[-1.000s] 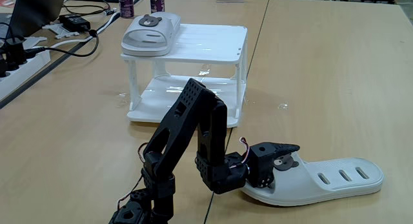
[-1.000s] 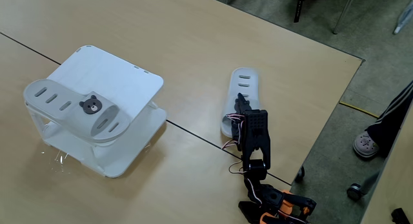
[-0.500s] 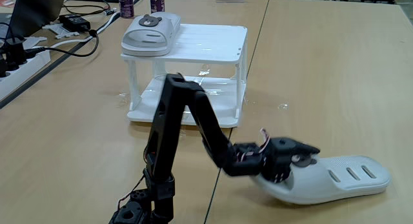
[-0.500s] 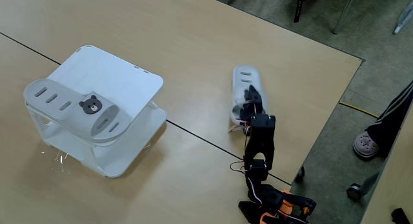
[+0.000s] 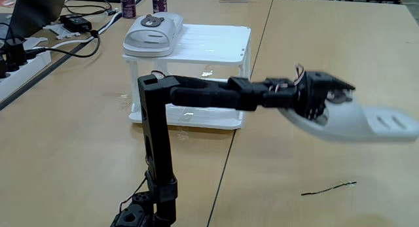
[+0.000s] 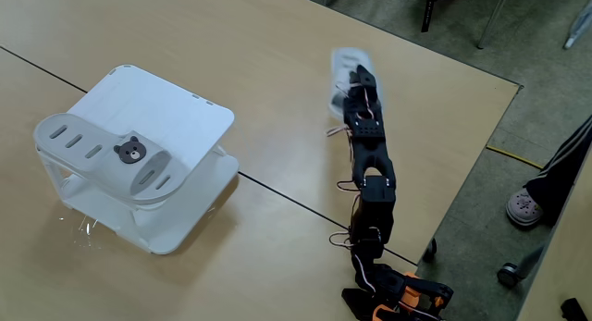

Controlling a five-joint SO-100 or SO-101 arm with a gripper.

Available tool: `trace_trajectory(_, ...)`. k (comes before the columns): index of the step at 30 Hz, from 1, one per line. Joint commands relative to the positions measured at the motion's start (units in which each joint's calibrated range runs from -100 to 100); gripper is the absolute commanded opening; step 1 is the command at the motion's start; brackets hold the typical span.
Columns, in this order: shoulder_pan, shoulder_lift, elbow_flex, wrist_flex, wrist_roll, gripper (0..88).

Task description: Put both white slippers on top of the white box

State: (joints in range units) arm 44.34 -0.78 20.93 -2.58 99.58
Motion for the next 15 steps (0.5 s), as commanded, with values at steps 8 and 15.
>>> trace_trajectory(8, -1.91, -8.85, -39.74, 18.02, 0.42, 0.8)
trace_trajectory(15, -2.32, -8.6, -54.72, 29.15, 0.42, 0.8)
